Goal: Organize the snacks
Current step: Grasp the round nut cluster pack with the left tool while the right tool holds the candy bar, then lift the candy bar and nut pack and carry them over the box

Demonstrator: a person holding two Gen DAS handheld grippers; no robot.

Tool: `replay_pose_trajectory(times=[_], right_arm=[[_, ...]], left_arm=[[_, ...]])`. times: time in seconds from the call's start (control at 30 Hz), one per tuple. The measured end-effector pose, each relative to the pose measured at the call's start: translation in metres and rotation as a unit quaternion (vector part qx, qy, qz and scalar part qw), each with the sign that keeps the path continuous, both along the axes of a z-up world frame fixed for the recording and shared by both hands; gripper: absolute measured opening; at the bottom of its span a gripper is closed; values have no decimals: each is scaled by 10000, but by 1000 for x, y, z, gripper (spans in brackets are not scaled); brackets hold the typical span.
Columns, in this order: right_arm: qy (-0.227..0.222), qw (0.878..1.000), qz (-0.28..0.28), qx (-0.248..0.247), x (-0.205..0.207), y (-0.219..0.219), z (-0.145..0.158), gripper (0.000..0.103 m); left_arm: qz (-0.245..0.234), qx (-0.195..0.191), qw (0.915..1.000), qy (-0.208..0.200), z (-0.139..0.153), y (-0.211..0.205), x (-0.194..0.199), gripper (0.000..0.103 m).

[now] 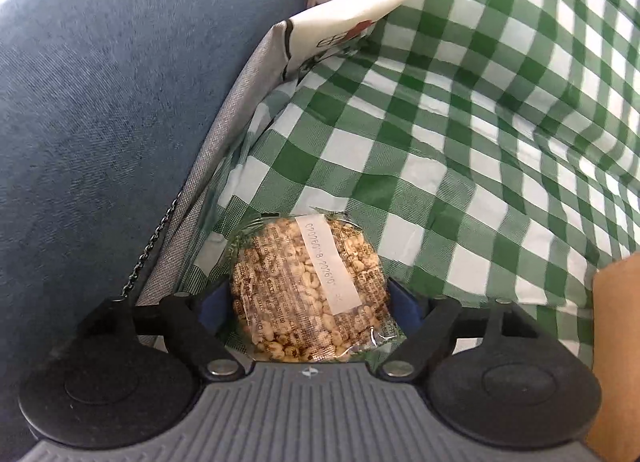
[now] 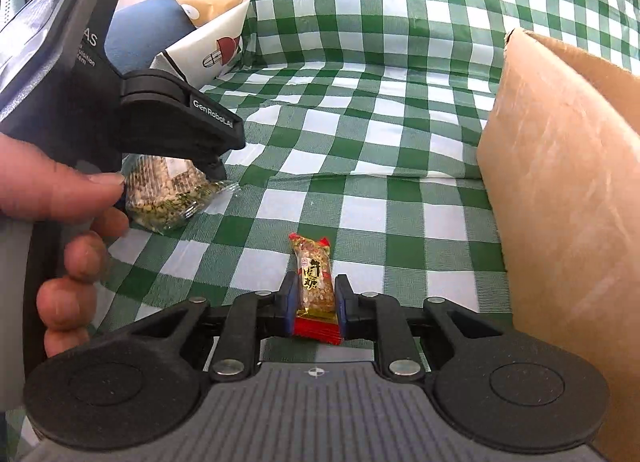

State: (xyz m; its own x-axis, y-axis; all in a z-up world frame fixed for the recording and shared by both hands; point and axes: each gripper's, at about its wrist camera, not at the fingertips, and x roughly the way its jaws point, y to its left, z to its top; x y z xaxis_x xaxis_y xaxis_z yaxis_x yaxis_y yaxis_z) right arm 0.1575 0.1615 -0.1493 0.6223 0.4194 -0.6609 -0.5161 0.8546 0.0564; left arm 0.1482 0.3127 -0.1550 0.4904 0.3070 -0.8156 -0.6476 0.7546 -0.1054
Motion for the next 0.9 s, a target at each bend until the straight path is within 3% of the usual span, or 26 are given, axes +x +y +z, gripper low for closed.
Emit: replay_pose_trajectory(times=[0.13,0.4,0.57,0.73,0.9], right_arm=[[-119,9998,157,7,-11,-11,10,20],[-543,9976,417,94,-49,-43,42,20],[-847,9944,343,536,-61,-79,87,20],[-1547,9831,465,867,-71,-129,134,20],[-1742,9796,370,925,-68,-165,130,20]], left_arm=[[-182,67,9996,-195,14,-9,-15,84],[-393,-276,9947,-905,51,-30,-67,84],[-488,-464,9865,-1490,77,-53,-101,84],[-725,-462,9776,-1920,98,-77,-123,84],[-902,-482,9698,-2214,110,-98,-137,84]])
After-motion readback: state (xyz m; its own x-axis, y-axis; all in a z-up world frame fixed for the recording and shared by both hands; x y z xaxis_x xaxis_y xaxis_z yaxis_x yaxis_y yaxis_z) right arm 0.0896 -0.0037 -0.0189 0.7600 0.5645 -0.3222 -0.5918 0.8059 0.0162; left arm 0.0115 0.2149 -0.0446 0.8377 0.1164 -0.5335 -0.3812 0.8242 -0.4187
